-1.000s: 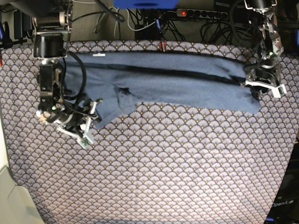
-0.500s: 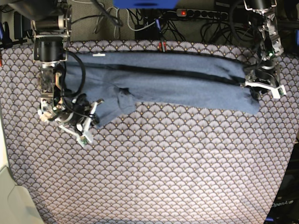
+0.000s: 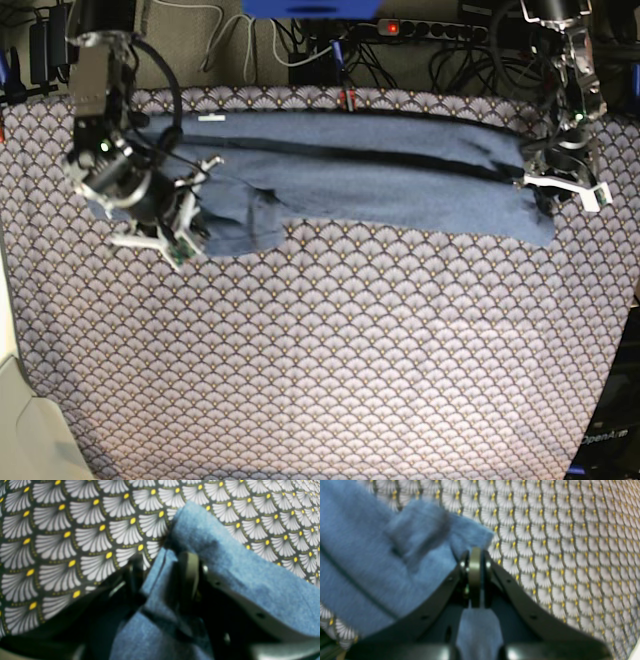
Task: Fold the T-shirt properly
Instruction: 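Fold the sleeve end inward toward the left gripper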
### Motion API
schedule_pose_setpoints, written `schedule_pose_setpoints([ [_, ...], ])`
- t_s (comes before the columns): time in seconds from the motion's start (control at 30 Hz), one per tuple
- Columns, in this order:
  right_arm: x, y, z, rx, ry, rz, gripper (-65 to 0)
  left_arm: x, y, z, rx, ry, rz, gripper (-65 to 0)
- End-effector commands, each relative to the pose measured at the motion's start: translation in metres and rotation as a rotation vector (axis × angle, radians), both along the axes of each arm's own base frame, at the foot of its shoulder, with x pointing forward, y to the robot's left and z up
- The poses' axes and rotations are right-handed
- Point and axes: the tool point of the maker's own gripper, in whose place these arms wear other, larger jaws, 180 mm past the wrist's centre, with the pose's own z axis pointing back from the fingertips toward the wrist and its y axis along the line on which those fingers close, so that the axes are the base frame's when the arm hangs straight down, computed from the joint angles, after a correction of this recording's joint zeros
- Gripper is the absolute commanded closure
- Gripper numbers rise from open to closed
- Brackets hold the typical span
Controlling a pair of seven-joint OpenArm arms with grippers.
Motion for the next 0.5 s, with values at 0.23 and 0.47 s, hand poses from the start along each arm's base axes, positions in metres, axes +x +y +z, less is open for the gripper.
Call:
schedule_pose_setpoints([
  [0.23,-0.047,-0.011,-0.007,-0.002,0.035,-0.025,0.0,-0.006,0.000,-0.012,-0.015,0.045,-0.008,-23.4],
  [0.47,-0.083,-0.029,-0.025,0.011,0.097,-0.080,0.0,-0.008,0.001,-0.015,-0.017,0.051,-0.003,-23.4],
])
